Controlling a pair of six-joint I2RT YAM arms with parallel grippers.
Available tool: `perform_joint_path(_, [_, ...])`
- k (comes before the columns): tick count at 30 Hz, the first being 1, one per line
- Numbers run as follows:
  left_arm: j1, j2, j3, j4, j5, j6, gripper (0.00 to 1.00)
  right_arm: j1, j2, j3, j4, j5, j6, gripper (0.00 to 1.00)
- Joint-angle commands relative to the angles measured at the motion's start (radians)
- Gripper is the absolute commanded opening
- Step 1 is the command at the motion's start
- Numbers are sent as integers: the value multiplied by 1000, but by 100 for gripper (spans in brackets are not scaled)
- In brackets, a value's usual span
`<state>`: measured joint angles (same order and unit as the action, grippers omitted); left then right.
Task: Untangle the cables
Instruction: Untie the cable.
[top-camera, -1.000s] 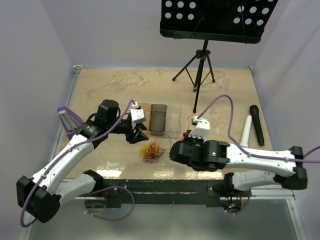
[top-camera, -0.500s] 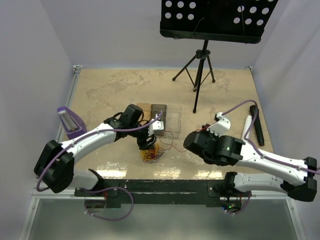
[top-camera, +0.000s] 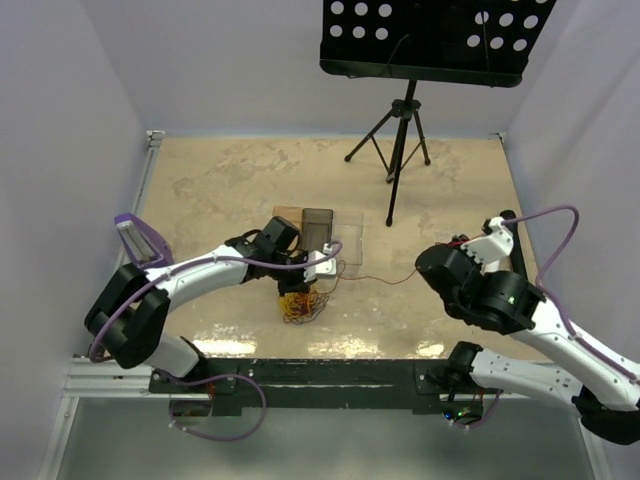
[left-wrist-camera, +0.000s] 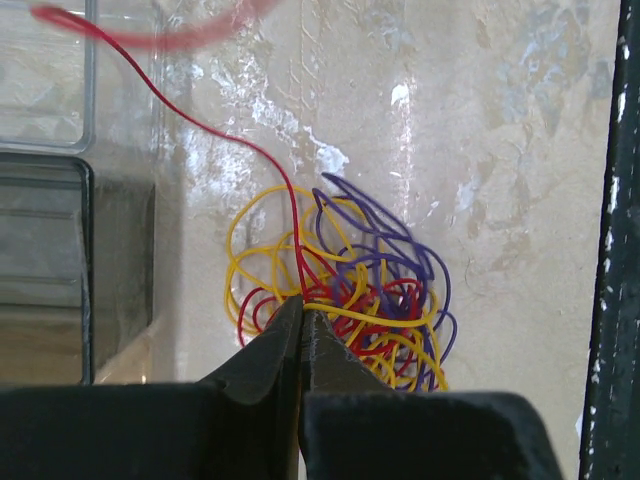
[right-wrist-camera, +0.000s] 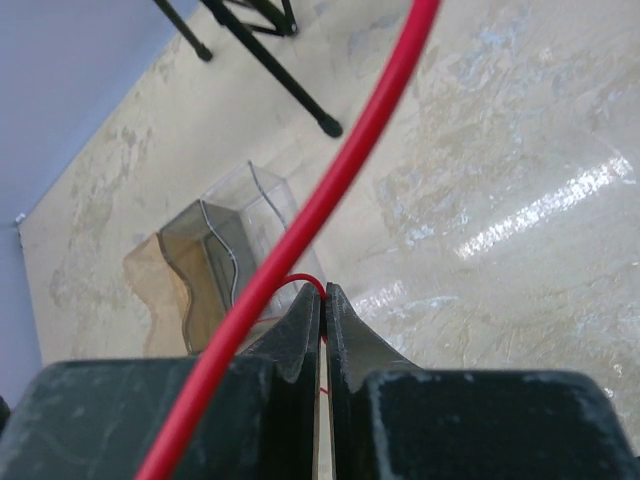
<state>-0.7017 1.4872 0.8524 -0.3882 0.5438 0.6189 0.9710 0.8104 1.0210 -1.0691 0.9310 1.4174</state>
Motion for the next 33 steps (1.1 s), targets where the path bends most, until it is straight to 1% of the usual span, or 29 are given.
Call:
perform_joint_path(1, [2,-128,-22,-72,-44,79,0,-63,-66,76,-8,69,-81,2])
perform_joint_path(4, [4,-237,-56,-138,-65,125,0,-94,-63,112,-8,92,-130,2])
perform_joint_path(9, [19,-366,-64,-253,-119,188,0,-138,-48,168,-8,126,-208,2])
perform_joint_path(14, [22,-441,-85,-301,-166,200,0,-215,-65,244,-8,179,-314,2])
perform_joint_path(19, [41,-498,-72,-320,-240,209,0,-296,-66,385,-8,253,-437,0])
perform_joint_path(24, [111,-571,-65,-359,-284,249,0,-327,-43,517,-8,344,-520,0])
perform_joint_path(26, [158,-581,-76,-353,-301,265,0,-330,-39,560,-6,376,-532,0])
perform_joint_path(30, [258,-573,-98,-290,-340,252,0,-328,-34,613,-6,427,-563,0])
perform_joint_path(33, [298,-553,-101,-232,-369,208,0,-330,-24,619,-6,428,-577,0])
